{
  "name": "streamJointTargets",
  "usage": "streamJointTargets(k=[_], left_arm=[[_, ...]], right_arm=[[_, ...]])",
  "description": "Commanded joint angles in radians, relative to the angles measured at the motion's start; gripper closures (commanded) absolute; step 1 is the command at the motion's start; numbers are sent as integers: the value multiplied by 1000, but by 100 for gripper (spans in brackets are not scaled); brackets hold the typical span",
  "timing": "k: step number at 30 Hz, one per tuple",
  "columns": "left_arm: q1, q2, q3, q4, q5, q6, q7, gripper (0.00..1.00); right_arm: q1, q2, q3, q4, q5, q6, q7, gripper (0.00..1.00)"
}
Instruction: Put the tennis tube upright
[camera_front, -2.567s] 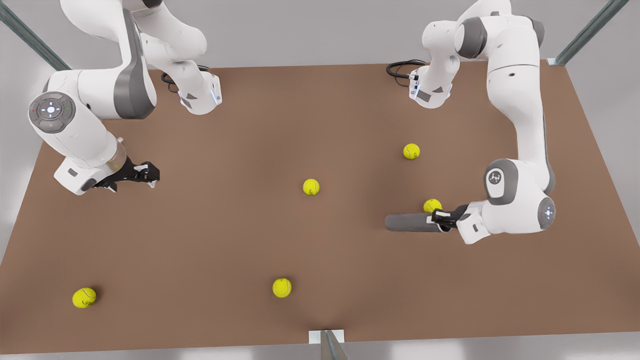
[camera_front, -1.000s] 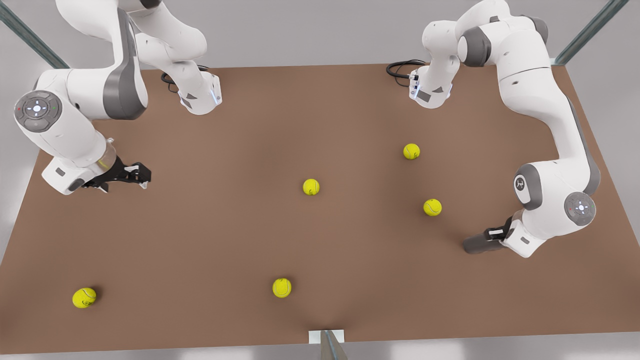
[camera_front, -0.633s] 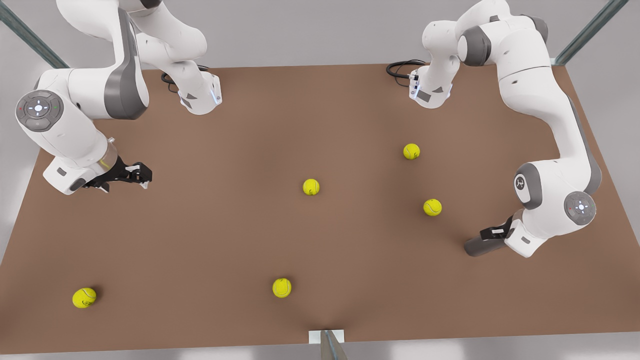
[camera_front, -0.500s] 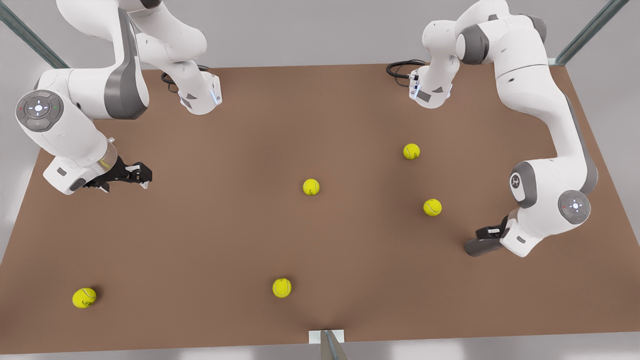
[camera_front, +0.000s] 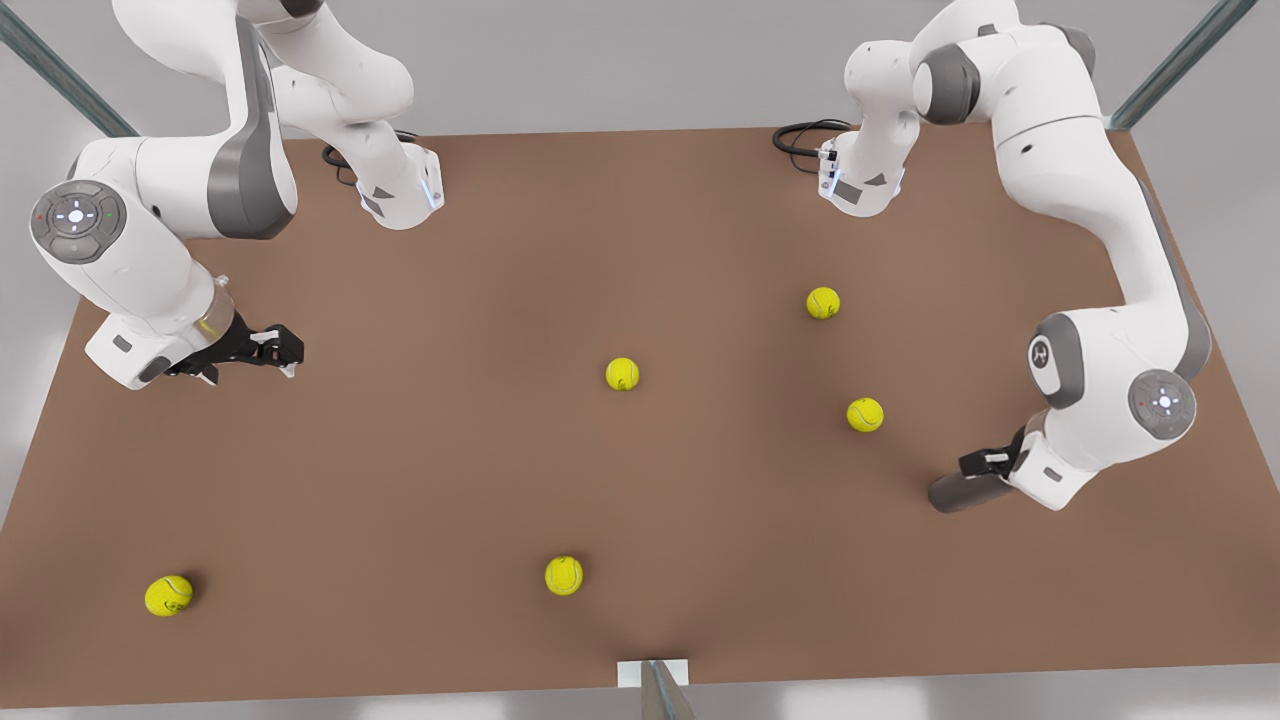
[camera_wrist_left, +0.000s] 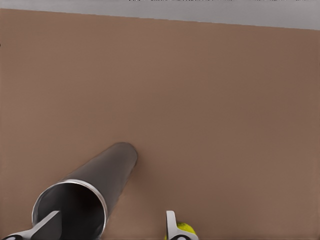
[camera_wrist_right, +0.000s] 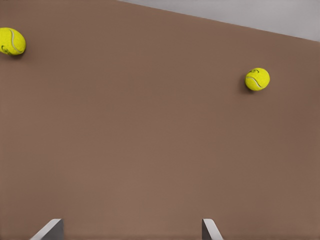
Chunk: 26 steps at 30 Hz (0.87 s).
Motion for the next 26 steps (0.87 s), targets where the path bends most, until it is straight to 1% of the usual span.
streamJointTargets(k=[1, 3, 5, 7, 9, 10, 12, 14, 15, 26], left_arm=[[0, -2, 0, -1, 2, -2, 0, 0], [0, -9, 0, 3, 4, -49, 2, 0], [-5, -9, -3, 105, 8, -193, 6, 0], [-17, -11, -3, 126, 8, -252, 15, 0], [-22, -63, -8, 166, 22, -308, 47, 0], [-21, -89, -11, 161, 48, -308, 51, 0], [11, -153, -100, 128, 117, -322, 51, 0], [12, -170, -120, 117, 129, -321, 46, 0], [32, -204, -149, 66, 138, -311, 46, 0], [35, -223, -153, 43, 140, -311, 51, 0]], right_arm=[[0, 0, 0, 0, 0, 0, 0, 0], [0, 0, 0, 0, 0, 0, 0, 0], [0, 0, 0, 0, 0, 0, 0, 0], [-1, 0, 0, 0, 0, 0, 0, 0], [0, 0, 0, 0, 0, 0, 0, 0], [0, 0, 0, 0, 0, 0, 0, 0], [0, 0, 0, 0, 0, 0, 0, 0], [0, 0, 0, 0, 0, 0, 0, 0], [0, 0, 0, 0, 0, 0, 0, 0], [0, 0, 2, 2, 0, 0, 5, 0]])
